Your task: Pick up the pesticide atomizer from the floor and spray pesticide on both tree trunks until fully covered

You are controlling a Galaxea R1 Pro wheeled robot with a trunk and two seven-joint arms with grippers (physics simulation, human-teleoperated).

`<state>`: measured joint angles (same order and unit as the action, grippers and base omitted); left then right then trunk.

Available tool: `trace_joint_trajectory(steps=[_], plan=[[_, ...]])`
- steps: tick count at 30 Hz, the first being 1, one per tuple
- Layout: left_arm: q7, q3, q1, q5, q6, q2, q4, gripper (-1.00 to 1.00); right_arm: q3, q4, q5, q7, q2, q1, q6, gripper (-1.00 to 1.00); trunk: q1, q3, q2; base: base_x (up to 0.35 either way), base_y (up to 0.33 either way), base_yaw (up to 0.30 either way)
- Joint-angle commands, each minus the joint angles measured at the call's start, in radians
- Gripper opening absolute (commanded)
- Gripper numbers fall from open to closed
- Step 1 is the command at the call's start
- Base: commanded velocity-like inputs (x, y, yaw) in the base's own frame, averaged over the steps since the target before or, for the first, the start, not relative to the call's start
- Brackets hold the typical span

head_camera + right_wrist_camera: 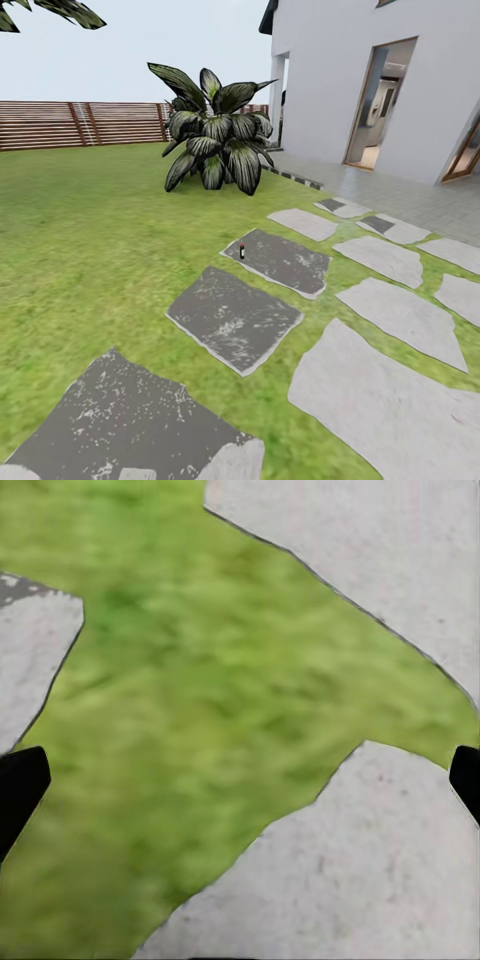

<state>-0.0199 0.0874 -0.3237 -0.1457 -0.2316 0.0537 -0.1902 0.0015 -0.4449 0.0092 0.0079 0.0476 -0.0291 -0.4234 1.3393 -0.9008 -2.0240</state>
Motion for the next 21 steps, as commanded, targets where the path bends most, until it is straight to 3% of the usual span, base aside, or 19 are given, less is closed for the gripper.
trace_joint_trajectory(steps=[1, 21], plan=[[0.000, 0.000, 0.000, 0.000, 0.000, 0.000, 0.000, 1.00, 0.000, 0.000, 0.000, 0.000, 0.000, 0.000, 0.000, 1.00, 0.000, 0.000, 0.000, 0.339, 0.000, 0.000], [0.000, 0.000, 0.000, 0.000, 0.000, 0.000, 0.000, 1.00, 0.000, 0.000, 0.000, 0.000, 0.000, 0.000, 0.000, 1.00, 0.000, 0.000, 0.000, 0.339, 0.000, 0.000]])
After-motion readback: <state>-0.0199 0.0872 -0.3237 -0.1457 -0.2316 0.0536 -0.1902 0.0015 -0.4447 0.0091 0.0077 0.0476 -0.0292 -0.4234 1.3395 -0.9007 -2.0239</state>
